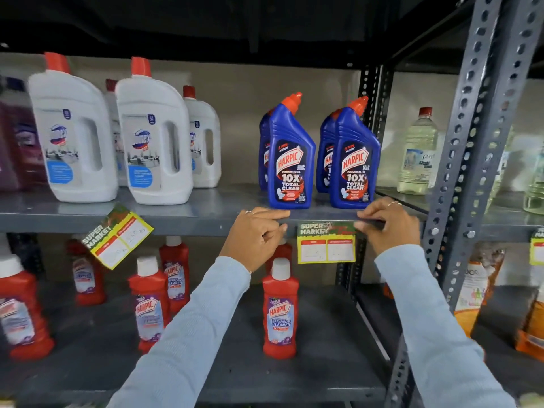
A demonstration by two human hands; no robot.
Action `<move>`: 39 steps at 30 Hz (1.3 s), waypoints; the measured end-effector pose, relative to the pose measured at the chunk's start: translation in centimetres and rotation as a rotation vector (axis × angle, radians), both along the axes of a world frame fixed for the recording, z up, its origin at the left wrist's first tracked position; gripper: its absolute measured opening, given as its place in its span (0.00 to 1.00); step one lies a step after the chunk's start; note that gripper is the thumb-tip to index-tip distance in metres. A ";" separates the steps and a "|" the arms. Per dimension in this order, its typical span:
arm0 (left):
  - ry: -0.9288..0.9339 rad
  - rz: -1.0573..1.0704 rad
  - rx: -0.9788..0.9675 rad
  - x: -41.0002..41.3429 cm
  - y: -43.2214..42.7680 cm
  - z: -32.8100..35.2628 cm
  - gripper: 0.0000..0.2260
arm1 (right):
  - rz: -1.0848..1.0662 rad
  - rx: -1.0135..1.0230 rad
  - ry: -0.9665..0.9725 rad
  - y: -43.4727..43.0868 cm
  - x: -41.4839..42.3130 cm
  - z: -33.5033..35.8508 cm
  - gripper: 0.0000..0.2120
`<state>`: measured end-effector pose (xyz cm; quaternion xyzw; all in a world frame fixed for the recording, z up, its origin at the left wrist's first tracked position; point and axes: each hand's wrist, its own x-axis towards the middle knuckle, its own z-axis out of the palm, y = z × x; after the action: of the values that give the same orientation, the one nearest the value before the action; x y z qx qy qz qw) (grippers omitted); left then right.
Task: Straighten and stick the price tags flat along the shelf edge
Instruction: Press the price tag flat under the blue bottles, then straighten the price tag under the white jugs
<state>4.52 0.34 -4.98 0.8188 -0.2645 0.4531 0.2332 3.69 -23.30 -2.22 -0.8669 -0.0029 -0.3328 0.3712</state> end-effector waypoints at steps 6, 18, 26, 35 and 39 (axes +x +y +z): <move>-0.156 0.154 -0.041 -7.6 9.6 0.0 0.03 | 0.027 -0.026 -0.172 9.7 -6.3 -1.4 0.19; 0.315 0.574 -0.067 -11.0 32.3 -3.4 0.17 | 0.302 -0.479 0.222 34.9 -5.4 1.9 0.22; 0.402 0.542 0.106 -8.7 30.1 0.1 0.16 | 0.082 -0.782 0.338 38.4 -7.2 5.0 0.23; 0.437 0.516 0.101 -7.6 29.7 0.0 0.17 | 0.014 -0.948 0.453 40.5 -6.2 6.8 0.14; 0.389 0.547 0.187 -7.2 29.4 -0.7 0.19 | 0.005 -1.012 0.466 41.0 -5.4 7.3 0.20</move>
<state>-2.63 29.79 -5.64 0.9481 -0.0260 0.3083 0.0732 -1.68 17.67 5.03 -0.9877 -0.0822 -0.0882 -0.0998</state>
